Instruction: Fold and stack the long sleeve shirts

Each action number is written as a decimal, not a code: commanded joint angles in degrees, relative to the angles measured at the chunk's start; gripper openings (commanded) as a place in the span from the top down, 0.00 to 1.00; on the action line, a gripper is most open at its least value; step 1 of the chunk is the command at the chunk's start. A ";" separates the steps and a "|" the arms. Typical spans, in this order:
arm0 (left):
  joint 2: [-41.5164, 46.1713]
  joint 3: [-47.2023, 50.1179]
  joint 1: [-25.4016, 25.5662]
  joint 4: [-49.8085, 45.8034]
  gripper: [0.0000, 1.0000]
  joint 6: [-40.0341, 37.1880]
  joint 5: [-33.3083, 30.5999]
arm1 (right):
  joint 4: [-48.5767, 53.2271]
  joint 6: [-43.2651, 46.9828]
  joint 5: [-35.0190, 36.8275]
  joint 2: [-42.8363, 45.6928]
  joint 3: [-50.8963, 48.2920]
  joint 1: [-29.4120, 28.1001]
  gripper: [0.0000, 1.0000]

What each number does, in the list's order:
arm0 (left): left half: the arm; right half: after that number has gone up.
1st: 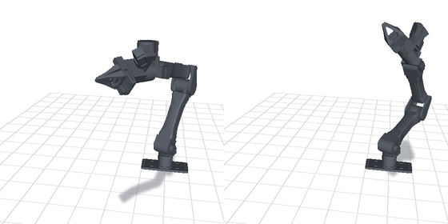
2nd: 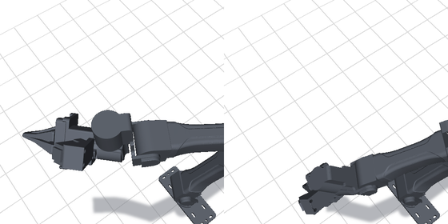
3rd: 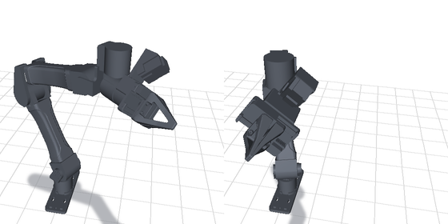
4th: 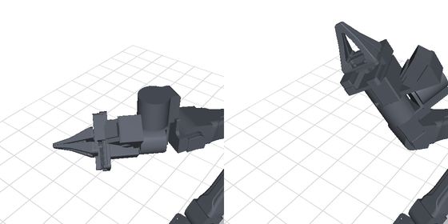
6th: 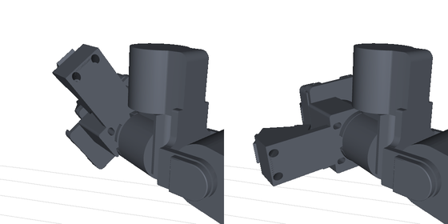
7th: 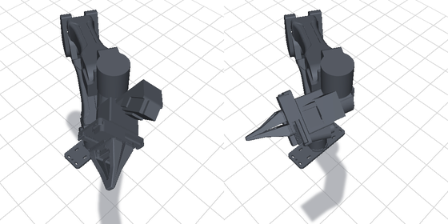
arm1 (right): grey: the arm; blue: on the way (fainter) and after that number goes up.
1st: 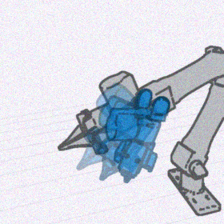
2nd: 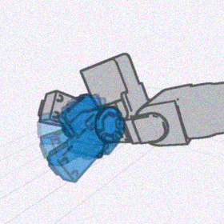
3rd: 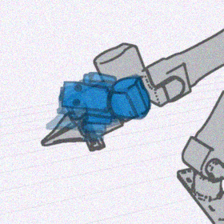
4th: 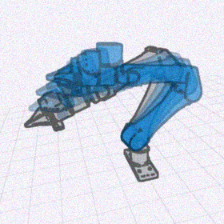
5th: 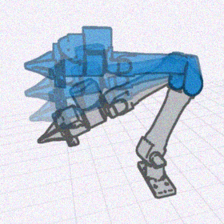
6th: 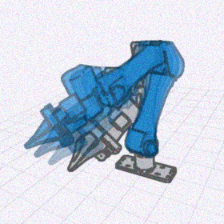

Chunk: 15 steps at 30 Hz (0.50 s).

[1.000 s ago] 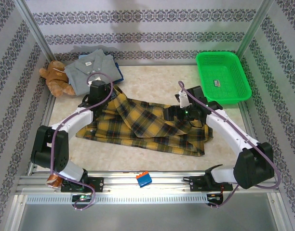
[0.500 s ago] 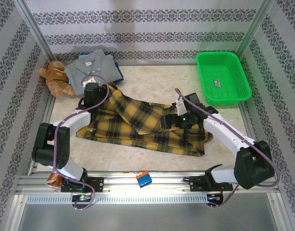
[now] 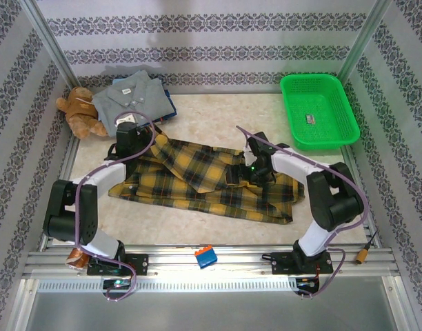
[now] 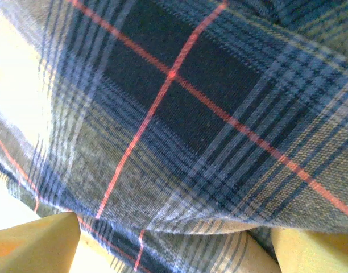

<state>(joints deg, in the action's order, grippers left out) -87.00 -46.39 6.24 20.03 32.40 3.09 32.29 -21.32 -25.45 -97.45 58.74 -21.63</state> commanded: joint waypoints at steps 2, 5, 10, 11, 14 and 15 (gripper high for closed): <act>3.45 1.11 -0.68 -7.79 0.96 -5.02 -6.94 | 1.49 -1.09 2.82 -2.59 3.14 0.23 0.14; 4.11 1.93 -0.73 -8.18 0.96 -7.22 -7.63 | 1.72 -1.41 3.00 -4.42 4.47 0.62 0.15; 4.05 2.69 -0.70 -8.69 0.95 -9.60 -10.35 | 2.64 -1.70 2.72 -7.18 7.29 0.97 0.16; 4.27 3.04 -0.71 -8.42 0.95 -10.00 -11.07 | 3.09 -1.49 2.69 -7.68 7.76 0.97 0.17; 5.07 5.76 -0.71 -4.20 0.95 -12.11 -11.78 | 3.37 -1.04 2.64 -8.27 8.01 1.06 0.17; 5.08 6.32 -0.73 -3.11 0.95 -12.68 -11.66 | 3.39 -0.97 2.60 -8.41 8.02 1.08 0.17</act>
<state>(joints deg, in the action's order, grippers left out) -83.42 -41.87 6.24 13.93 23.51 -6.26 34.09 -22.39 -23.62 -104.71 65.49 -21.10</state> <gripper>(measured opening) 0.075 0.833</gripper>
